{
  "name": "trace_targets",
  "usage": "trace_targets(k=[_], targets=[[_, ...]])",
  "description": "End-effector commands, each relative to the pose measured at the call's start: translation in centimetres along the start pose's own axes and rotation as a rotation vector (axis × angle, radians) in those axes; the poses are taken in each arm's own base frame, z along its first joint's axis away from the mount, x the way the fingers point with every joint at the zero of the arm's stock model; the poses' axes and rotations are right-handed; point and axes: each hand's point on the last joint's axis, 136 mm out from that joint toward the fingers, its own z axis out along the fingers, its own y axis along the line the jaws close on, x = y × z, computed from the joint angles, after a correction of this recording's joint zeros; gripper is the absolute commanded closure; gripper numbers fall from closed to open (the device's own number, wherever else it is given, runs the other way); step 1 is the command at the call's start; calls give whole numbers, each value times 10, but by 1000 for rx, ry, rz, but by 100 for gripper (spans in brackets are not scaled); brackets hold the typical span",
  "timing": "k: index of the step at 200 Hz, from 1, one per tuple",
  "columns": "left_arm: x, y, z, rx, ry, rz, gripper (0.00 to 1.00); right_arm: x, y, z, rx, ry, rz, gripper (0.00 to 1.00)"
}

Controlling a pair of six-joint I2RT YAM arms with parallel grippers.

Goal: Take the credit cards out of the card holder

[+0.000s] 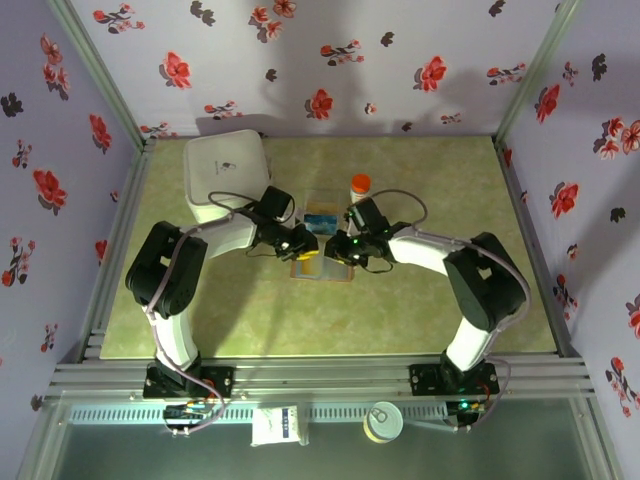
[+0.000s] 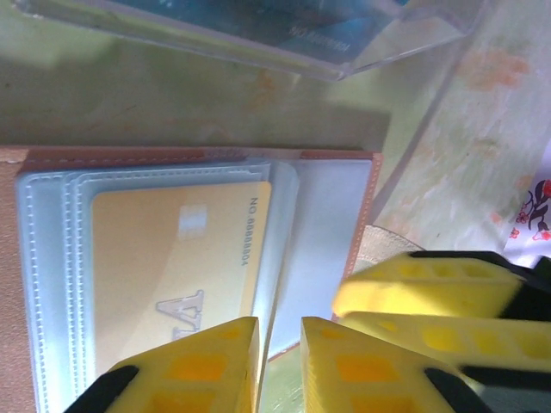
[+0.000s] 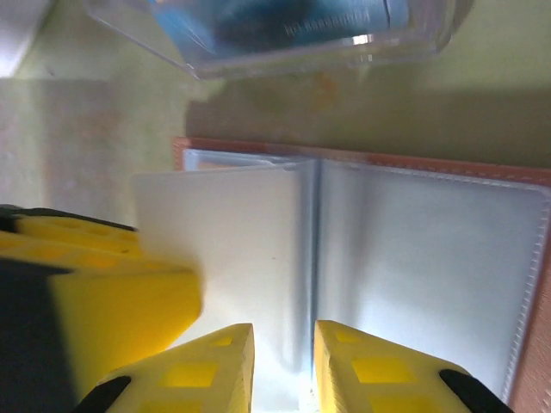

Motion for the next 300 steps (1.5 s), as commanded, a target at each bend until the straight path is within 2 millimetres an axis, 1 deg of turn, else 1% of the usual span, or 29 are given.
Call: trace_targets(k=[1, 30, 62, 117, 160, 185, 211, 241, 268, 300], targets=[[1, -16, -2, 25, 12, 16, 81, -9, -7, -20, 34, -65, 8, 75], [1, -22, 1, 26, 21, 25, 80, -16, -15, -39, 44, -114, 20, 74], [3, -26, 9, 19, 39, 32, 80, -18, -22, -51, 53, -143, 29, 74], [4, -34, 24, 11, 67, 46, 80, -15, -32, -56, 69, -146, 41, 74], [1, -45, 34, 17, 82, 64, 71, -13, -37, -63, 83, -154, 41, 72], [-3, -50, 34, 20, 83, 73, 67, -13, -37, -67, 86, -159, 38, 72], [-5, -53, 34, 23, 83, 83, 66, -13, -35, -67, 81, -157, 41, 72], [-5, -53, 34, 20, 86, 86, 66, -15, -33, -64, 72, -148, 45, 72], [-4, -48, 32, 14, 84, 85, 66, -15, -30, -60, 58, -139, 53, 72], [-5, -38, 22, 12, 65, 69, 67, -17, -24, -50, 32, -121, 63, 72]])
